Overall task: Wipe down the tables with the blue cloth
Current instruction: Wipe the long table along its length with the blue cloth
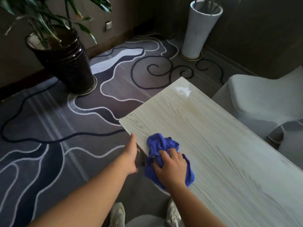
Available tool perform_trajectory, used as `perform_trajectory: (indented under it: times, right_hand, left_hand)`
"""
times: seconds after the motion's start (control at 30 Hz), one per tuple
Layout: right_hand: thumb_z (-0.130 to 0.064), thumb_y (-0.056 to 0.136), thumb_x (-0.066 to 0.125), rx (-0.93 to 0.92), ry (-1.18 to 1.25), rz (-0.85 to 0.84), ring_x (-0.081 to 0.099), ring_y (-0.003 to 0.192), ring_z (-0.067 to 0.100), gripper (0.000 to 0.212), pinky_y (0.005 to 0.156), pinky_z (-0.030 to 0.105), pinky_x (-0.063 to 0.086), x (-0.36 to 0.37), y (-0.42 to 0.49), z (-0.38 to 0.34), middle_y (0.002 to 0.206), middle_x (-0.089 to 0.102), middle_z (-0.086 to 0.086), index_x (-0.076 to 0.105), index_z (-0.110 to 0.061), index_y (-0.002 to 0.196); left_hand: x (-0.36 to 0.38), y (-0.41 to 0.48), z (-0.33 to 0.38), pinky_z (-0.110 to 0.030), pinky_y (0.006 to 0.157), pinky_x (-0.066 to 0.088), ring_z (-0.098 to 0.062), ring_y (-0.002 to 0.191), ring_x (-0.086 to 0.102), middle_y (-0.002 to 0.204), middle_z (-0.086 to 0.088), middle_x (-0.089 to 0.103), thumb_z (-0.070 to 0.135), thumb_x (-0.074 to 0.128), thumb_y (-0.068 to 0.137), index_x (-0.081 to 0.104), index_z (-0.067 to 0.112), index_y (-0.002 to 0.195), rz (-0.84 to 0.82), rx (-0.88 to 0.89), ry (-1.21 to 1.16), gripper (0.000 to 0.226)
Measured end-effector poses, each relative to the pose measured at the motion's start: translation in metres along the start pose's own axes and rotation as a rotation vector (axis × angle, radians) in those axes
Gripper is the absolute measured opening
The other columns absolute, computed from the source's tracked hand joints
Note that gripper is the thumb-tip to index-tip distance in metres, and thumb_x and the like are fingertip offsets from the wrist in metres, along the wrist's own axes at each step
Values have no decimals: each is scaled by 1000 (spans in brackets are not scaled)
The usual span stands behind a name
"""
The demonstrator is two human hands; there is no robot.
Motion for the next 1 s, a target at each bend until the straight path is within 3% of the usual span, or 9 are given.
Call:
perform_trajectory:
  times: [0.13,0.2,0.27,0.37,0.43,0.5,0.57,0.77,1.0]
  right_hand:
    - [-41,63,73,21,58,35,60,64,29,29,52,37,48,-4,3,6,86,66,3,71,-24,86]
    - [-41,65,70,13,74,79,59,62,28,27,52,36,47,-4,8,11,85,65,3,71,-23,86]
    - [-43,69,62,17,74,138,58,61,29,28,52,36,45,-6,16,18,83,65,4,71,-22,85]
    - [-43,70,58,74,64,212,58,61,33,31,53,37,46,-19,48,45,81,65,9,71,-18,83]
    - [-41,72,62,185,54,250,59,67,38,31,57,39,48,-36,84,85,84,65,15,71,-14,85]
    - [-38,76,69,327,63,255,58,85,41,31,70,42,46,-51,128,138,99,62,18,69,-14,96]
    - [-38,79,69,389,60,240,53,100,40,35,79,41,43,-64,173,181,110,58,18,66,-15,105]
    - [-36,81,67,236,8,227,51,101,43,38,80,48,44,-85,270,217,111,55,22,64,-13,111]
    - [-35,79,69,118,-4,248,54,93,45,38,74,47,44,-83,275,190,107,58,24,66,-10,107]
  left_hand:
    - [-21,7,19,-32,58,43,-21,73,57,88,1,59,71,33,85,48,29,115,98,34,-24,54]
    - [-23,15,28,-39,74,45,-24,94,57,126,-4,56,72,34,84,37,29,138,117,36,-67,69]
    - [-25,24,39,-55,97,37,-29,128,45,152,-2,37,73,36,81,24,31,147,147,46,-81,79]
    - [-28,42,58,-63,107,26,-30,133,43,153,0,37,70,38,81,22,38,146,205,89,-126,74]
    - [-29,50,68,-60,99,39,-32,123,52,146,-2,46,67,40,83,28,37,143,249,120,-158,67]
    - [-27,57,77,-55,90,49,-33,117,56,141,-6,50,63,44,86,30,33,142,297,158,-195,65]
    - [-30,65,81,-59,99,44,-36,126,49,148,-11,42,60,48,86,24,27,146,368,181,-223,72]
    - [-32,79,77,-62,107,35,-39,134,41,152,-13,36,68,47,82,24,30,147,421,104,-240,79]
    - [-30,75,77,-62,108,32,-39,137,37,154,-13,32,71,46,80,15,31,149,407,100,-223,85]
Point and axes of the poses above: each hand's wrist, its own y-axis towards the middle knuckle, its own x-axis out of the palm, z = x × y, the point moved 10 cm from there along y, towards the middle knuckle
